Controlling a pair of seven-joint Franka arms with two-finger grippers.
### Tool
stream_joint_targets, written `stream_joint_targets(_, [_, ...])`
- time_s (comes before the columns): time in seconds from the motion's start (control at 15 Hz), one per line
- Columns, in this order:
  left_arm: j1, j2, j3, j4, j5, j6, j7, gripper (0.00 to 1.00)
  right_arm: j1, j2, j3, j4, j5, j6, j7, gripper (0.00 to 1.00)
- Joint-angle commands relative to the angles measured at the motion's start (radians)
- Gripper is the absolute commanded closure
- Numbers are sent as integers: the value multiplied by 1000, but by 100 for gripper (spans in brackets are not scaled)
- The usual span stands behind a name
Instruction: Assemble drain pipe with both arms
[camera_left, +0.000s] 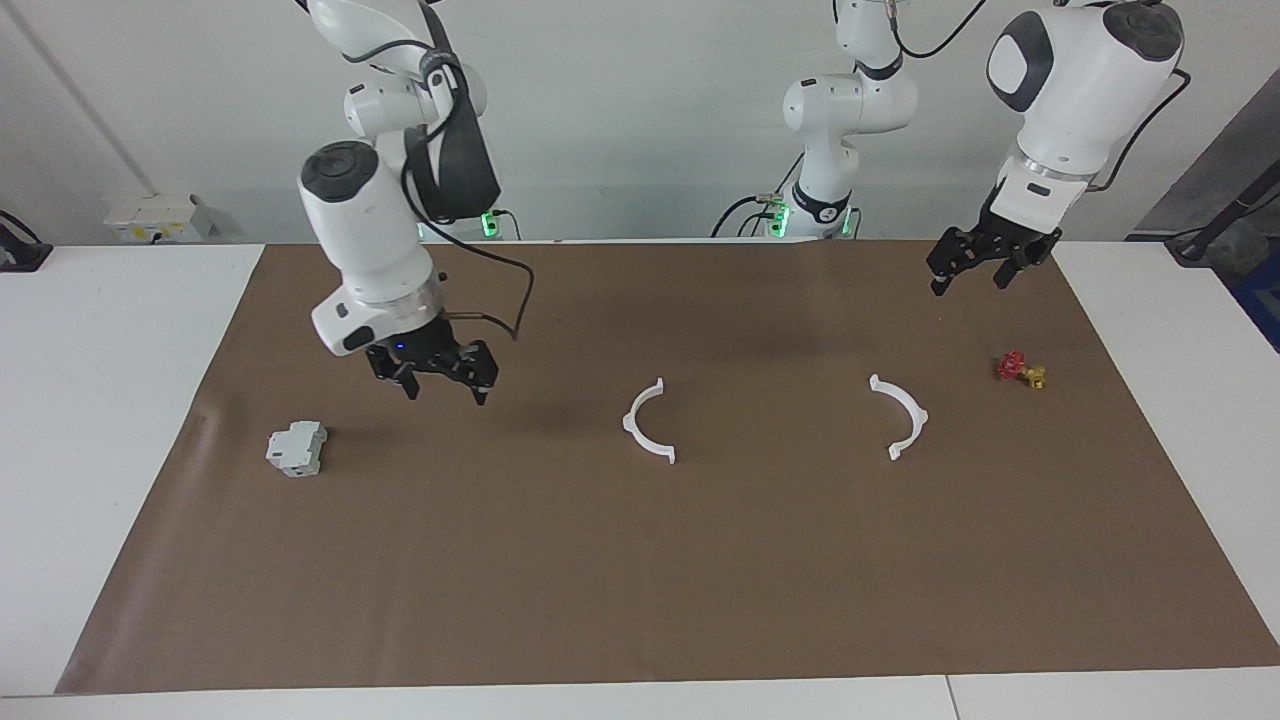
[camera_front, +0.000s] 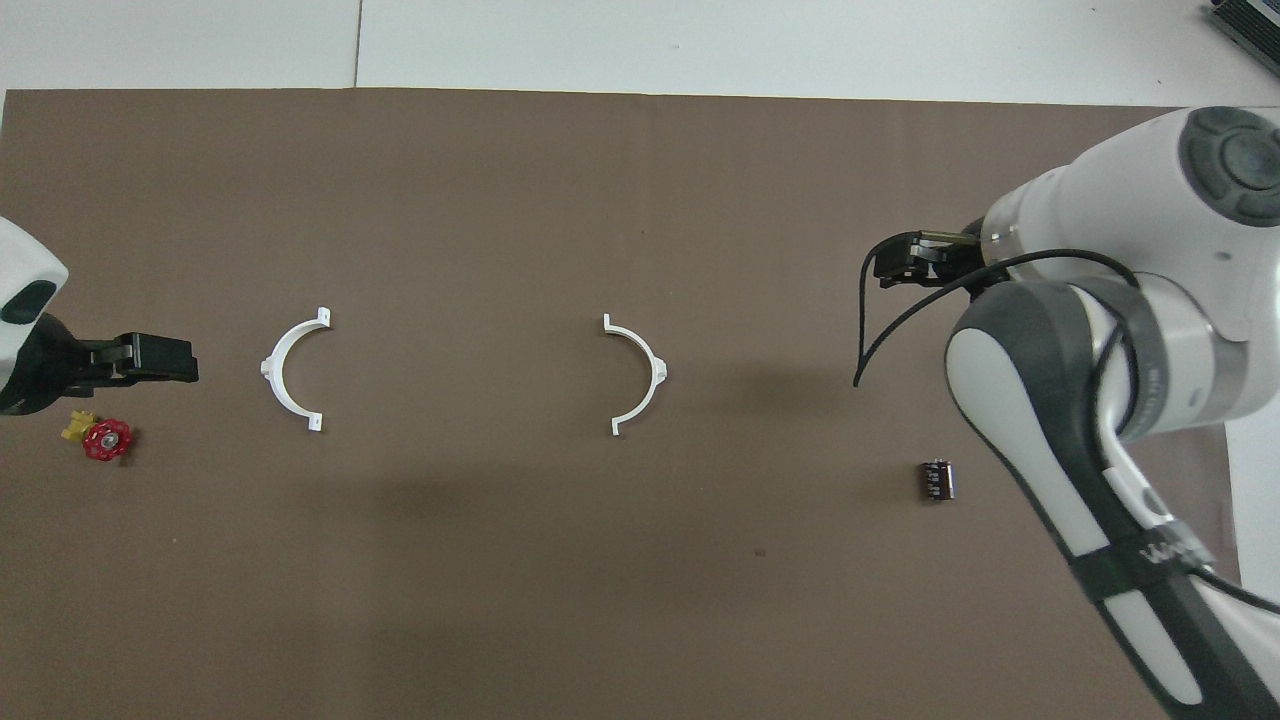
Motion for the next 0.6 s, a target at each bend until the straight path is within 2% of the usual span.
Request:
stream_joint_targets(0.0, [38, -31, -9, -114, -11, 128, 12, 0, -77, -53, 16, -13, -18, -108, -24, 0])
stream_joint_targets(0.2, [45, 27, -10, -176, -11, 267, 9, 0, -116, -68, 16, -15, -63, -179, -30, 0])
stream_joint_targets(0.54, [35, 136, -10, -205, -11, 393, 1, 0, -228, -102, 16, -16, -84, -207, -214, 0])
